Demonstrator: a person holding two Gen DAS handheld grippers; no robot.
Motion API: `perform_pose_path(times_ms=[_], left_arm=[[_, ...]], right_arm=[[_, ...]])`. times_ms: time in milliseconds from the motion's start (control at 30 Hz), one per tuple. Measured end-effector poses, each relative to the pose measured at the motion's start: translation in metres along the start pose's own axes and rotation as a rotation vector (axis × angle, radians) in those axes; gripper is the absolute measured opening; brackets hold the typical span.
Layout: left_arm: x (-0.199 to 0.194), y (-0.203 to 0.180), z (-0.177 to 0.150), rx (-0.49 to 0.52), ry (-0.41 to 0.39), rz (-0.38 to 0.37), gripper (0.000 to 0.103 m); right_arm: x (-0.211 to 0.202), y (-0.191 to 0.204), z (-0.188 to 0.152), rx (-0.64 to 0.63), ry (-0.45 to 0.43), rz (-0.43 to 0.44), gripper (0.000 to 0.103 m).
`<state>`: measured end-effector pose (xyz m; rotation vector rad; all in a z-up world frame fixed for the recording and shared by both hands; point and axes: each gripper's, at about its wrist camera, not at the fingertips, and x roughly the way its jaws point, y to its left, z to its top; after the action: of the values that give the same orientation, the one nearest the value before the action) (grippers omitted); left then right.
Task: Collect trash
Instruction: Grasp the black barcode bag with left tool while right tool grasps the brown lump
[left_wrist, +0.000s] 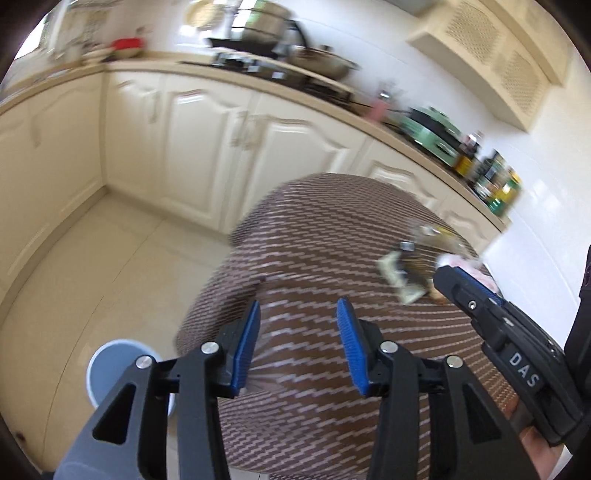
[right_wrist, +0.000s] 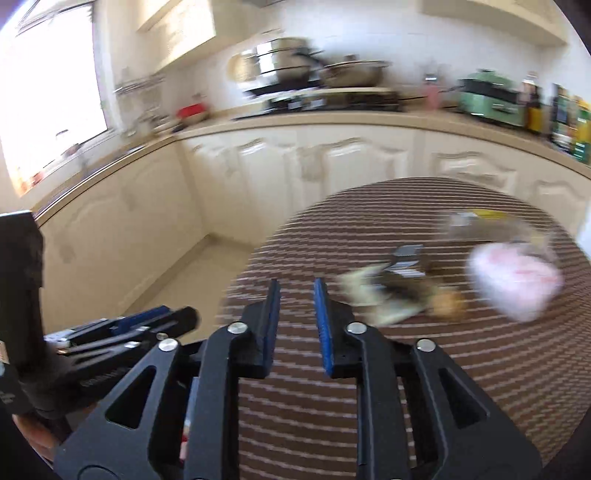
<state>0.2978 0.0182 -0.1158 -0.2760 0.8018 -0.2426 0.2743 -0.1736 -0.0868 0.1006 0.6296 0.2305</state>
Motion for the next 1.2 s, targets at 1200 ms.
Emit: perform_pose_path(times_ms=[1200], left_arm=[[0.129, -0.147, 0.044, 0.236, 0.118, 0.024, 0.017]], right_arm=[[0.004, -0.153, -0.003, 0.236, -0.021, -0.145, 0.049]])
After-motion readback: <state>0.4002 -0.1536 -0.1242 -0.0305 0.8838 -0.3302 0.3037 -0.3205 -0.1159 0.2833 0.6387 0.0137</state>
